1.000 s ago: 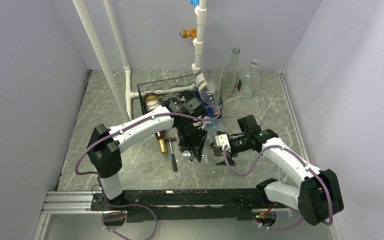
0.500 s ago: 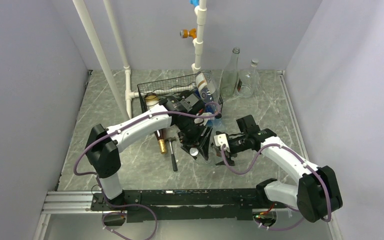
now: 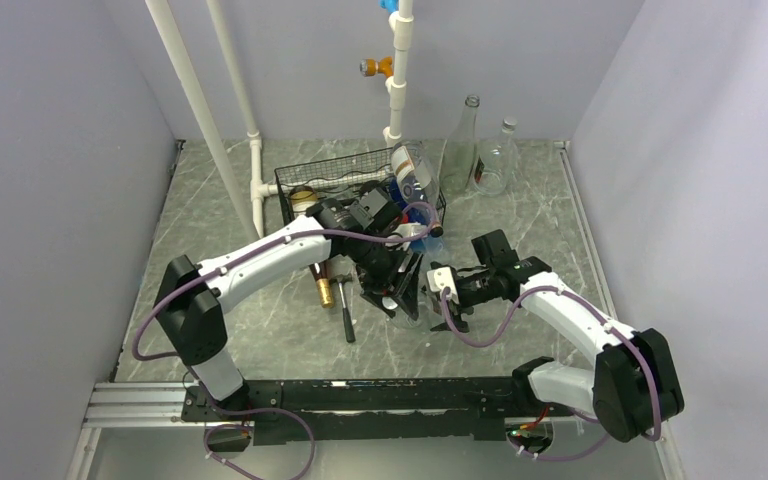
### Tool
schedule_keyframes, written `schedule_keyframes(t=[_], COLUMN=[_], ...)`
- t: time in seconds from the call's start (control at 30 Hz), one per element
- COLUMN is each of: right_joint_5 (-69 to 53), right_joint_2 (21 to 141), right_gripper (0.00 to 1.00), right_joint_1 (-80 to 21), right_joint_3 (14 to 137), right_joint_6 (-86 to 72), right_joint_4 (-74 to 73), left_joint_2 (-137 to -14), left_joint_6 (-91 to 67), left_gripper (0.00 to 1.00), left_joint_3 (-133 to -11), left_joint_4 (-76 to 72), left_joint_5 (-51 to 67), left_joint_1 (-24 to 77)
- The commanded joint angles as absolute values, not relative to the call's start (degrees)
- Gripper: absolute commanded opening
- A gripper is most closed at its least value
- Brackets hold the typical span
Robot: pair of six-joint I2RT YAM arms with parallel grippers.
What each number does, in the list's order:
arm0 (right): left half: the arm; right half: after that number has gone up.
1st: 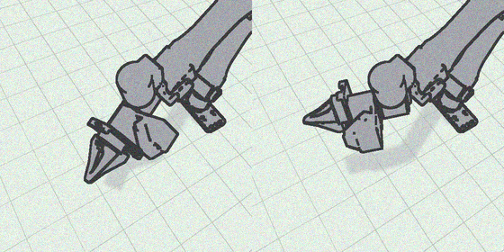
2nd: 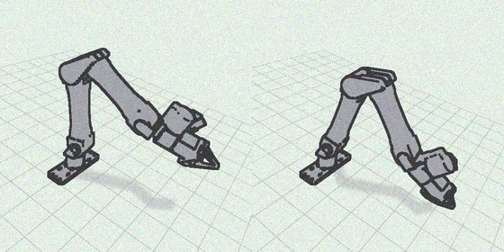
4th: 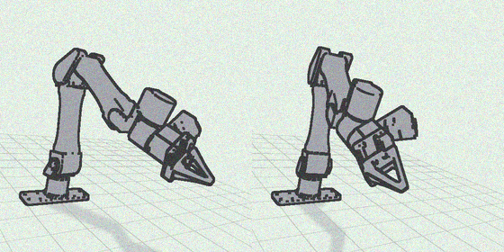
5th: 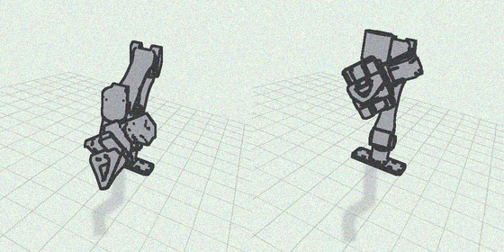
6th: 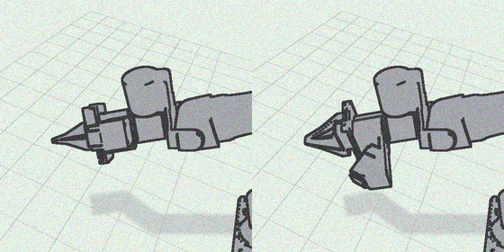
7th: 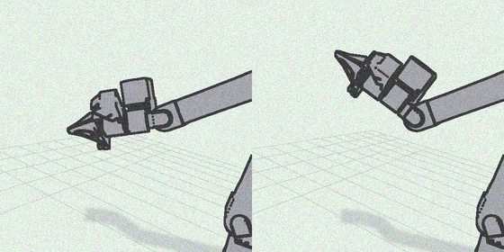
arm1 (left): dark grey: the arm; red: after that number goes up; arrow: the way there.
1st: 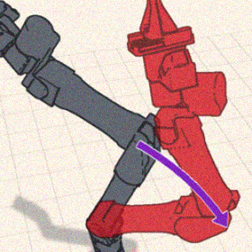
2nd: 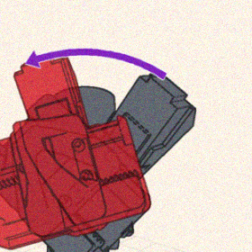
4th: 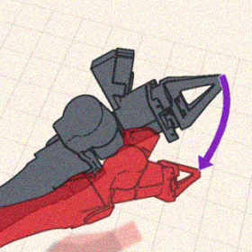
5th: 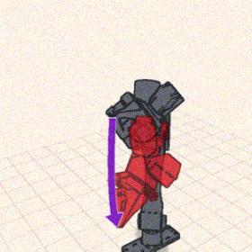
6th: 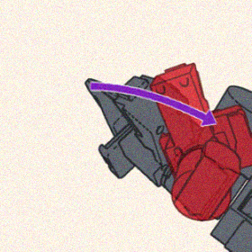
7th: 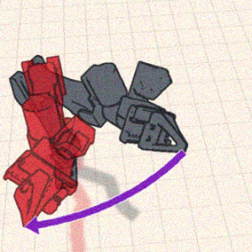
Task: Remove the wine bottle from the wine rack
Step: Place the wine bottle at the center of the board.
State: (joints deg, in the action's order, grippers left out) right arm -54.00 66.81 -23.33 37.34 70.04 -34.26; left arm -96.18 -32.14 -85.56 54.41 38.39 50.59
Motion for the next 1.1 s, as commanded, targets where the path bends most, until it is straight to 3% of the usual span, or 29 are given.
schedule_keyframes(t=[0.0, 0.67, 1.07], right_joint_5=[-55.11, -55.78, -57.36], right_joint_2=[67.37, 67.32, 66.91], right_gripper=[0.91, 0.94, 0.95], right_joint_1=[-23.06, -21.02, -17.84], right_joint_3=[37.22, 37.6, 38.54], right_joint_6=[70.3, 70.92, 72.73], right_joint_4=[-35.39, -36.58, -39.42], left_joint_2=[-92.89, -89.4, -80.94], left_joint_6=[-31.02, -31.0, -32.22], left_gripper=[0.68, 0.75, 0.76], left_joint_3=[-84.85, -81.22, -73.49], left_joint_4=[49.28, 45.71, 36.39], left_joint_5=[41.0, 42.86, 39.86], left_joint_1=[50.33, 50.01, 49.96])
